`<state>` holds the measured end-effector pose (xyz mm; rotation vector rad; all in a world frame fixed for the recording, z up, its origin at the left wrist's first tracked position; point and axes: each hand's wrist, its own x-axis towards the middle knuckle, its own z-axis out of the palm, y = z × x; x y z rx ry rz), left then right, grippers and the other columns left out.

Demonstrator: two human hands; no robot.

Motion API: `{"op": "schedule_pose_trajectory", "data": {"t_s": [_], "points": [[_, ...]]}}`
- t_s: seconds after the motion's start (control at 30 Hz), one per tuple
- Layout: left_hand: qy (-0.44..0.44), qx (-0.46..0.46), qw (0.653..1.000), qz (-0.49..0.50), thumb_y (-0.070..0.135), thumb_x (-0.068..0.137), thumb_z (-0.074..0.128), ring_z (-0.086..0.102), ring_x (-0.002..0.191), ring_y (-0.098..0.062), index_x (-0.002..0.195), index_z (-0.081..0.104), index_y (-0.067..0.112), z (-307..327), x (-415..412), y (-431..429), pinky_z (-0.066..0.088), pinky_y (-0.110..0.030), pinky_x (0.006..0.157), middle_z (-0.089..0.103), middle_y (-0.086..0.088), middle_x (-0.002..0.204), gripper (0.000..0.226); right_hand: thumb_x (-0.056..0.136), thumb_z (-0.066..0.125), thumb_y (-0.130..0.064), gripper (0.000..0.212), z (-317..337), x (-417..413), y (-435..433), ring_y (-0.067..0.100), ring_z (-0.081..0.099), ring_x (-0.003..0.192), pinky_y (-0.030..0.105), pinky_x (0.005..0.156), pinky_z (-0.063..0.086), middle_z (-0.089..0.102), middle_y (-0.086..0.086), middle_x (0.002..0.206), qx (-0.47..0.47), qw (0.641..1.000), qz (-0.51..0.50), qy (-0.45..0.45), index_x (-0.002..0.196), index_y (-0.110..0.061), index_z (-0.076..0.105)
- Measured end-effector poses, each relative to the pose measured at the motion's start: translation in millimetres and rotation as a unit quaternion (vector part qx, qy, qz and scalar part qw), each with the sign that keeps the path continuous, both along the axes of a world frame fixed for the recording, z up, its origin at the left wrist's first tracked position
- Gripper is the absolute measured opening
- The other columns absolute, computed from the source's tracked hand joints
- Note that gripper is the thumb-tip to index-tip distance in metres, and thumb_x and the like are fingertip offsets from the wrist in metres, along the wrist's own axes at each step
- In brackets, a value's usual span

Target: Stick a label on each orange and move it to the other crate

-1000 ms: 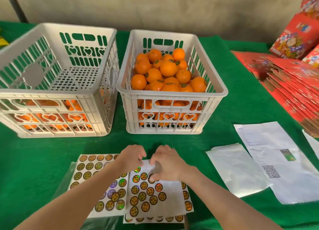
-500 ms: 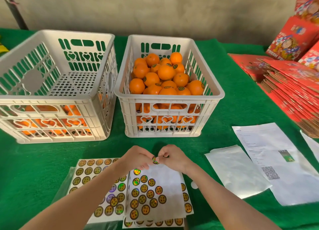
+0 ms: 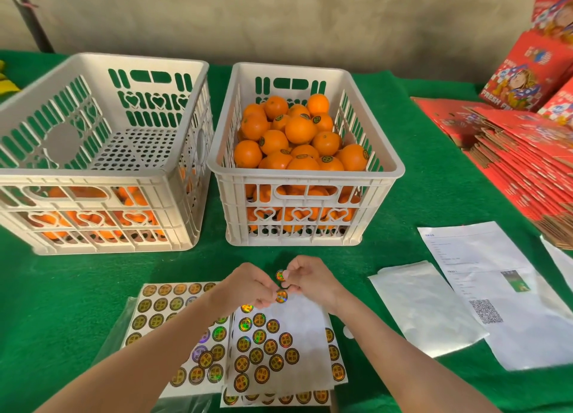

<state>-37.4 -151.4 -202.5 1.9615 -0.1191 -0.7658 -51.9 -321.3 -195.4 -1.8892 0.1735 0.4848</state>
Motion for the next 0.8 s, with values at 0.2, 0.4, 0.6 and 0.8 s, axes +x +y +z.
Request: {"op": "schedule_pose_trajectory", "data": {"t_s": [0.2, 0.4, 0.6, 0.8], "points": [[-0.145, 0.131, 0.961, -0.194, 0.004, 0.084, 0.055, 0.065, 0.078, -0.011, 0.099, 0.075, 0.006, 3, -12, -18, 0.042, -0.002, 0.065, 0.074, -0.005, 0.095, 0.025, 0.089, 0.060, -0.006, 0.017, 12, 1, 2, 0.011, 0.060, 0.064, 0.025, 0.071, 0.053, 0.067, 0.003, 0.072, 0.018, 0.999, -0.019, -0.028, 0.074, -0.014, 0.058], [-0.237, 0.234, 0.910, -0.248, -0.002, 0.086, 0.046, 0.052, 0.086, -0.032, 0.095, 0.065, -0.007, -4, -23, -38, 0.040, -0.035, 0.082, 0.064, -0.025, 0.101, 0.022, 0.088, 0.062, -0.009, 0.023, 29, 0, 12, 0.014, 0.059, 0.065, 0.036, 0.076, 0.051, 0.063, 0.002, 0.069, -0.009, 0.995, 0.022, -0.094, 0.068, -0.019, 0.056], [-0.296, 0.314, 0.853, -0.293, -0.002, 0.084, 0.047, 0.052, 0.102, -0.037, 0.111, 0.057, -0.001, -7, -27, -47, 0.036, -0.038, 0.077, 0.058, -0.021, 0.111, 0.029, 0.087, 0.063, -0.009, 0.019, 53, -6, 24, 0.027, 0.058, 0.073, 0.047, 0.084, 0.050, 0.059, 0.011, 0.075, -0.018, 0.988, 0.031, -0.149, 0.071, -0.016, 0.056], [-0.351, 0.203, 0.899, -0.166, 0.013, 0.087, 0.046, 0.053, 0.109, -0.021, 0.117, 0.064, 0.011, 26, -20, -18, 0.041, -0.030, 0.092, 0.057, -0.002, 0.120, 0.035, 0.086, 0.065, -0.009, 0.017, 115, 7, 49, 0.023, 0.056, 0.070, 0.038, 0.071, 0.046, 0.059, 0.010, 0.065, 0.088, 0.961, 0.025, -0.262, 0.072, -0.018, 0.060]]}}
